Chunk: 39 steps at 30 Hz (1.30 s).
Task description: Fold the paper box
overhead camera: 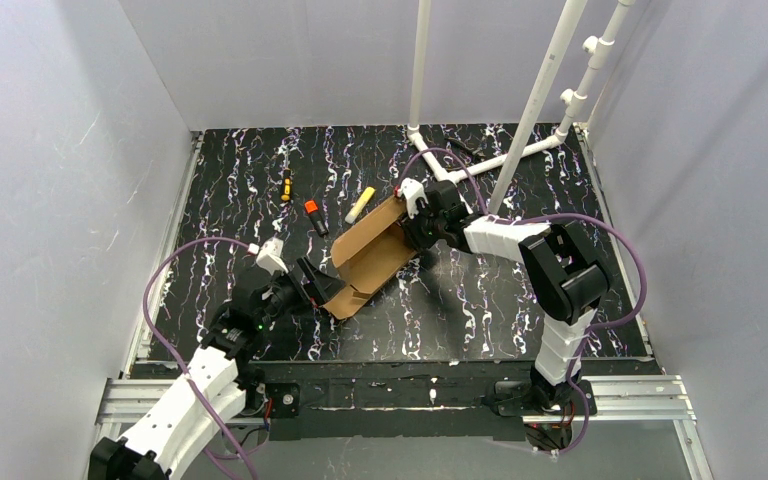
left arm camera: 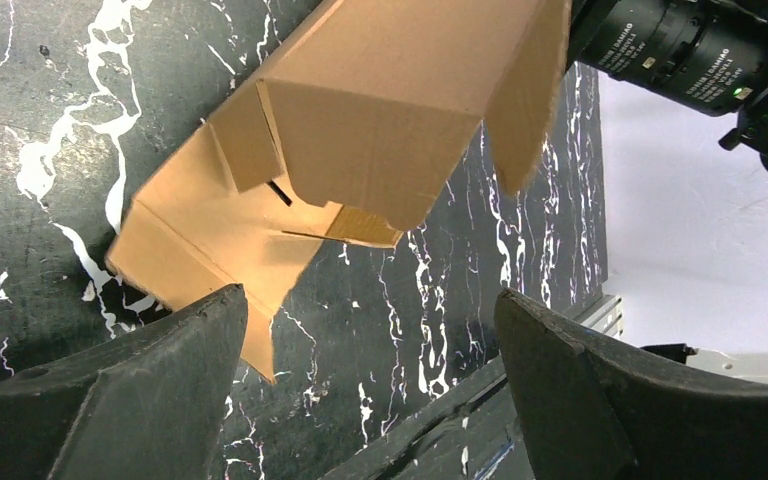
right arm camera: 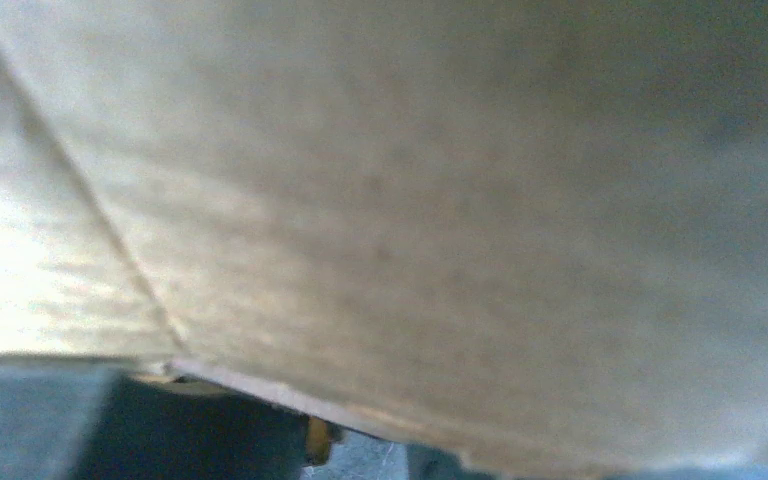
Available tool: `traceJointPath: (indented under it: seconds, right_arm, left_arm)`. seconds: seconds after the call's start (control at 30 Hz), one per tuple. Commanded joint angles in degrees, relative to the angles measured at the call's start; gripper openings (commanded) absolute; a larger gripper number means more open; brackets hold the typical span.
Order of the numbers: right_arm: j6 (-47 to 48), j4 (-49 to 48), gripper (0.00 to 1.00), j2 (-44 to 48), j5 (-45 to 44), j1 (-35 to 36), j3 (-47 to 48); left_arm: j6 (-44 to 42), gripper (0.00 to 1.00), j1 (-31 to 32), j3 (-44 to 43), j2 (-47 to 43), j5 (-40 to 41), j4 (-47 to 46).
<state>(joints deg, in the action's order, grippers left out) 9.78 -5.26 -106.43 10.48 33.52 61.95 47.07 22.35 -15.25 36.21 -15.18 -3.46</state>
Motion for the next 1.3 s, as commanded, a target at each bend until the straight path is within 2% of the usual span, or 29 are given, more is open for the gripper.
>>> traceJointPath:
  seconds: [0.0, 0.1, 0.43, 0.57, 0.63, 0.67, 0.77, 0.93, 1.07, 1.17, 1.27]
  right_arm:
    - [0.9, 3.1, 0.61, 3.5, 3.2, -1.1, 1.6]
    - [4.9, 6.5, 0.7, 6.3, 5.8, -2.1, 2.3]
    - [21.3, 20.4, 0.75, 12.2, 17.0, -6.4, 6.4]
    - [31.4, 28.2, 0.79, 14.0, 24.1, -7.6, 10.0]
    - [39.7, 34.4, 0.89, 13.9, 28.4, -7.5, 13.2]
    - [44.4, 38.0, 0.98, 13.3, 30.3, -7.5, 15.3]
    - [56.8, 48.0, 0.98, 10.5, 33.0, -7.5, 22.7]
    - [70.5, 65.0, 0.98, 3.1, 35.3, -6.2, 40.4]
    - [72.0, 71.3, 0.98, -4.3, 29.6, 0.0, 53.2]
    - [70.1, 71.6, 0.96, -8.7, 25.0, 4.9, 58.6]
    - [67.9, 71.4, 0.92, -11.6, 24.3, 6.5, 61.9]
  left_arm:
    - [-1.9, 0.92, -0.2, -2.2, 1.0, 1.4, 0.5]
    - [-1.9, 0.92, -0.2, -1.7, 0.0, 2.6, 1.9]
    - [-7.6, 0.9, -0.2, -3.8, -2.5, 3.9, 7.6]
    - [-9.4, 0.89, -0.2, -4.5, -2.2, 3.2, 6.9]
    - [-9.2, 0.9, -0.2, -4.4, -2.0, 3.1, 6.1]
    - [-9.0, 0.9, -0.2, -4.4, -1.9, 3.1, 5.9]
    - [-7.1, 0.9, -0.2, -4.1, -2.5, 3.4, 6.3]
    - [-1.0, 0.9, -0.2, -3.0, -5.9, 6.5, 10.7]
    - [1.9, 0.89, -0.2, -3.8, -7.7, 9.0, 16.0]
    - [2.9, 0.85, -0.2, -6.0, -7.5, 11.7, 21.5]
    - [3.8, 0.83, -0.2, -7.8, -6.3, 13.1, 26.2]
